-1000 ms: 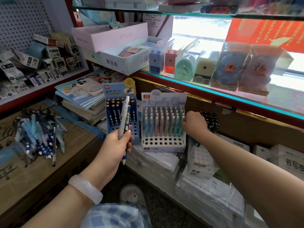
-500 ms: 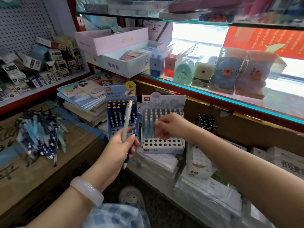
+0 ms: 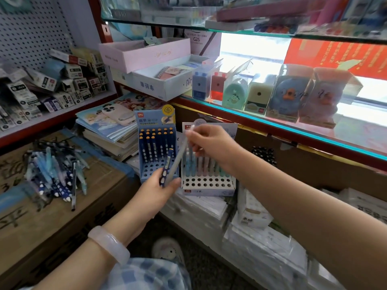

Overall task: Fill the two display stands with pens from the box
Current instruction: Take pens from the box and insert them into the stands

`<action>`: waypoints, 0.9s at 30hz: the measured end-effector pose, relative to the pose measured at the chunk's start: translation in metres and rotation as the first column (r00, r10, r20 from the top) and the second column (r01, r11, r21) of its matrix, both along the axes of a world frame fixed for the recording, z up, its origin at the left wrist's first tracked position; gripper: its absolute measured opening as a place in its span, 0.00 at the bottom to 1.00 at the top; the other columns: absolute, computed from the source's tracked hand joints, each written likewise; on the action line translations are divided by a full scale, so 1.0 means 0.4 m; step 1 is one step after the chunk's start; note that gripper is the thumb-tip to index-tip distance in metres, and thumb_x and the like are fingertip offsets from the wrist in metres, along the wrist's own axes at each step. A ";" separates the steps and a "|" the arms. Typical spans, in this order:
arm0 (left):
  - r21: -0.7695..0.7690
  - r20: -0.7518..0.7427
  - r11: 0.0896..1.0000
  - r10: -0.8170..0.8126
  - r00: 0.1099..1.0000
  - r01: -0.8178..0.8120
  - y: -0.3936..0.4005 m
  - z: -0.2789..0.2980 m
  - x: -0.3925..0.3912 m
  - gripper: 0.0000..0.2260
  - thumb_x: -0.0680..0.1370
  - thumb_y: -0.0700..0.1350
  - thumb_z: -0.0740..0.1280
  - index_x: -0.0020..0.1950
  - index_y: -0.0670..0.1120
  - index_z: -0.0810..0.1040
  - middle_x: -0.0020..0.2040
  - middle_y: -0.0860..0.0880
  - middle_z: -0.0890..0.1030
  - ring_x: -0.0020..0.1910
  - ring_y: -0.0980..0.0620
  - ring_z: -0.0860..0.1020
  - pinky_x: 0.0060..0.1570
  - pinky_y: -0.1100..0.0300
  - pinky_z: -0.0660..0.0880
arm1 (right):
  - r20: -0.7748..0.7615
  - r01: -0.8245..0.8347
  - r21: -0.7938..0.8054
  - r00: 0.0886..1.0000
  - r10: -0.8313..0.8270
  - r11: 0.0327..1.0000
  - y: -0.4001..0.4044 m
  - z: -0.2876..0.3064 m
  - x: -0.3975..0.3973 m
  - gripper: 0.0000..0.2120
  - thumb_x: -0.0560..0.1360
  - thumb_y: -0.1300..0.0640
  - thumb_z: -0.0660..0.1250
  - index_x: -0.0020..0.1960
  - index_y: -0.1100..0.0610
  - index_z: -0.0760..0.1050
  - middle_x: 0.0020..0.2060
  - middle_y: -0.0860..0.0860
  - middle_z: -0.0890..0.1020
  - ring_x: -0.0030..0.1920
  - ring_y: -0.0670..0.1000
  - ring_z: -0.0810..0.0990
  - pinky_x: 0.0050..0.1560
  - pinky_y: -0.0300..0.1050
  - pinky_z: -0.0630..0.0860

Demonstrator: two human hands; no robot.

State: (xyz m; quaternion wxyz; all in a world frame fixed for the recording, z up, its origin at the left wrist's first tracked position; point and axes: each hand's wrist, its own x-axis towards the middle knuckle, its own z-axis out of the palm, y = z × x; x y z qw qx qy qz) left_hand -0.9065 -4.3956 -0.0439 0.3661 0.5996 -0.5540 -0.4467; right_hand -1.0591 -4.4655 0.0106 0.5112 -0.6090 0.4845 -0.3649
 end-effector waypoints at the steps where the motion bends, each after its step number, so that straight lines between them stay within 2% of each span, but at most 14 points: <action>1: 0.012 -0.004 0.999 0.047 0.999 -0.047 -0.004 0.000 0.004 0.04 0.79 0.50 0.60 0.54 0.57 0.68 0.43 0.52 0.75 0.41 0.55 0.73 0.49 0.54 0.72 | 0.001 0.057 -0.037 0.998 -0.057 0.998 -0.009 0.007 -0.018 0.08 0.78 0.55 0.62 0.53 0.59 0.75 0.40 0.52 0.79 0.36 0.45 0.78 0.36 0.34 0.78; 2: 0.025 -0.029 0.994 0.109 0.994 -0.108 -0.010 -0.004 0.009 0.03 0.80 0.50 0.58 0.52 0.54 0.69 0.42 0.48 0.74 0.42 0.52 0.74 0.50 0.51 0.72 | -0.038 0.121 -0.092 0.991 -0.125 0.988 -0.020 0.012 -0.037 0.08 0.78 0.55 0.62 0.53 0.58 0.74 0.41 0.52 0.80 0.36 0.45 0.79 0.36 0.35 0.79; 4: 0.049 -0.074 0.973 0.227 0.971 -0.223 -0.027 -0.021 0.020 0.09 0.82 0.48 0.54 0.52 0.46 0.72 0.38 0.44 0.71 0.37 0.48 0.72 0.42 0.53 0.70 | -0.225 0.190 -0.265 0.941 -0.252 0.945 -0.041 0.009 -0.077 0.06 0.78 0.54 0.62 0.52 0.56 0.72 0.41 0.52 0.81 0.37 0.46 0.81 0.38 0.37 0.80; 7: 0.050 -0.161 0.945 0.328 0.931 -0.324 -0.042 -0.030 0.029 0.10 0.82 0.42 0.52 0.57 0.45 0.71 0.37 0.48 0.70 0.33 0.53 0.67 0.34 0.60 0.65 | -0.521 0.074 -0.432 0.793 -0.316 0.899 -0.052 -0.034 -0.120 0.04 0.79 0.55 0.61 0.49 0.55 0.71 0.40 0.50 0.79 0.40 0.47 0.80 0.43 0.43 0.80; 9: 0.028 -0.187 0.946 0.323 0.928 -0.324 -0.040 -0.025 0.028 0.10 0.82 0.40 0.52 0.58 0.46 0.71 0.38 0.48 0.71 0.35 0.53 0.68 0.35 0.61 0.67 | -0.604 0.017 -0.442 0.733 -0.312 0.897 -0.052 -0.080 -0.133 0.05 0.80 0.55 0.60 0.49 0.57 0.70 0.41 0.51 0.79 0.41 0.50 0.80 0.45 0.49 0.80; 12: -0.031 -0.204 0.945 0.313 0.928 -0.326 -0.032 -0.017 0.021 0.09 0.82 0.39 0.52 0.55 0.47 0.71 0.39 0.48 0.73 0.36 0.54 0.70 0.37 0.63 0.69 | -0.653 0.009 -0.423 0.690 -0.311 0.906 -0.054 -0.136 -0.133 0.07 0.80 0.55 0.59 0.49 0.59 0.70 0.44 0.55 0.80 0.43 0.54 0.80 0.47 0.53 0.79; 16: -0.081 -0.226 0.931 0.331 0.916 -0.356 -0.032 -0.020 0.032 0.09 0.82 0.38 0.54 0.56 0.47 0.72 0.41 0.49 0.76 0.39 0.54 0.74 0.40 0.63 0.71 | -0.681 -0.004 -0.395 0.672 -0.290 0.919 -0.058 -0.173 -0.118 0.05 0.81 0.55 0.57 0.51 0.56 0.67 0.46 0.54 0.79 0.44 0.53 0.79 0.46 0.49 0.78; 22: -0.092 -0.271 0.923 0.338 0.901 -0.373 -0.037 -0.024 0.044 0.08 0.81 0.36 0.56 0.55 0.44 0.72 0.41 0.47 0.78 0.40 0.52 0.77 0.41 0.61 0.74 | -0.751 -0.033 -0.345 0.610 -0.254 0.938 -0.069 -0.203 -0.106 0.07 0.81 0.55 0.57 0.51 0.59 0.68 0.45 0.55 0.78 0.40 0.52 0.75 0.39 0.45 0.71; 25: -0.089 -0.301 0.926 0.325 0.896 -0.366 -0.035 -0.023 0.046 0.08 0.80 0.35 0.57 0.56 0.43 0.71 0.42 0.47 0.78 0.41 0.52 0.78 0.43 0.60 0.75 | -0.807 -0.020 -0.266 0.551 -0.211 0.964 -0.076 -0.228 -0.097 0.10 0.81 0.55 0.56 0.55 0.62 0.69 0.45 0.58 0.78 0.37 0.53 0.74 0.37 0.47 0.72; 27: -0.089 -0.306 0.929 0.318 0.898 -0.359 -0.034 -0.019 0.049 0.08 0.80 0.35 0.57 0.56 0.44 0.71 0.42 0.47 0.78 0.41 0.52 0.78 0.44 0.60 0.75 | -0.794 0.009 -0.258 0.567 -0.218 0.966 -0.078 -0.240 -0.091 0.11 0.81 0.56 0.56 0.56 0.63 0.70 0.45 0.59 0.78 0.38 0.54 0.75 0.40 0.49 0.75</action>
